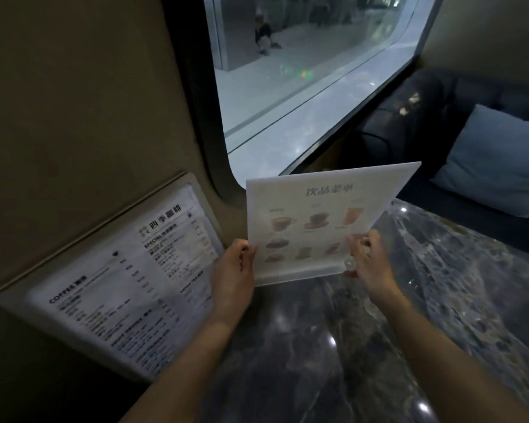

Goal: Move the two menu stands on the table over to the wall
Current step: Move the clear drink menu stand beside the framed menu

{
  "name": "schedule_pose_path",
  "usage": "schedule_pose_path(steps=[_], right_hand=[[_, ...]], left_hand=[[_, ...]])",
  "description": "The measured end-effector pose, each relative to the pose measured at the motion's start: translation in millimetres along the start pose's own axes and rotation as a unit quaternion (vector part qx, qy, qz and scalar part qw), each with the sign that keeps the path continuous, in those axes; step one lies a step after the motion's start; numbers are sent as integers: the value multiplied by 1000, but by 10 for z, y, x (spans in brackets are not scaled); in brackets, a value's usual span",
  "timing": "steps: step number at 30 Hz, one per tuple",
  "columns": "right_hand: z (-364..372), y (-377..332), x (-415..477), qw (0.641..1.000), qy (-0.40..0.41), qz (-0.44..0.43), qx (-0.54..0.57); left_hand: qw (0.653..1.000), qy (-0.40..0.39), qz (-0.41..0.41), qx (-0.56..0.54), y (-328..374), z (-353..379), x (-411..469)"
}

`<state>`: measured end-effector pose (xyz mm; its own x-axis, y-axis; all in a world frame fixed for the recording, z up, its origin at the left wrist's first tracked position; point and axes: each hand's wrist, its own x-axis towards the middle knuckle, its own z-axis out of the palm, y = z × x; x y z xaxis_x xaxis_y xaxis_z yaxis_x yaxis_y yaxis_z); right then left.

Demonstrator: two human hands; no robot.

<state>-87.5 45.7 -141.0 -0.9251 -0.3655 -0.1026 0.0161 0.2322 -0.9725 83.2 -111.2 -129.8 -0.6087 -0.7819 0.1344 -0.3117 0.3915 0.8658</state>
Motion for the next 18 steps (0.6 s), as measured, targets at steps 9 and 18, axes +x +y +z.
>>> schedule_pose_path(steps=[9, 18], right_hand=[[61, 15, 125, 1000, -15, -1, 19], [217, -77, 267, 996, -4, 12, 90]], left_hand=[[999, -8, -2, 35, 100, -77, 103], [996, 24, 83, 28, 608, -420, 319]])
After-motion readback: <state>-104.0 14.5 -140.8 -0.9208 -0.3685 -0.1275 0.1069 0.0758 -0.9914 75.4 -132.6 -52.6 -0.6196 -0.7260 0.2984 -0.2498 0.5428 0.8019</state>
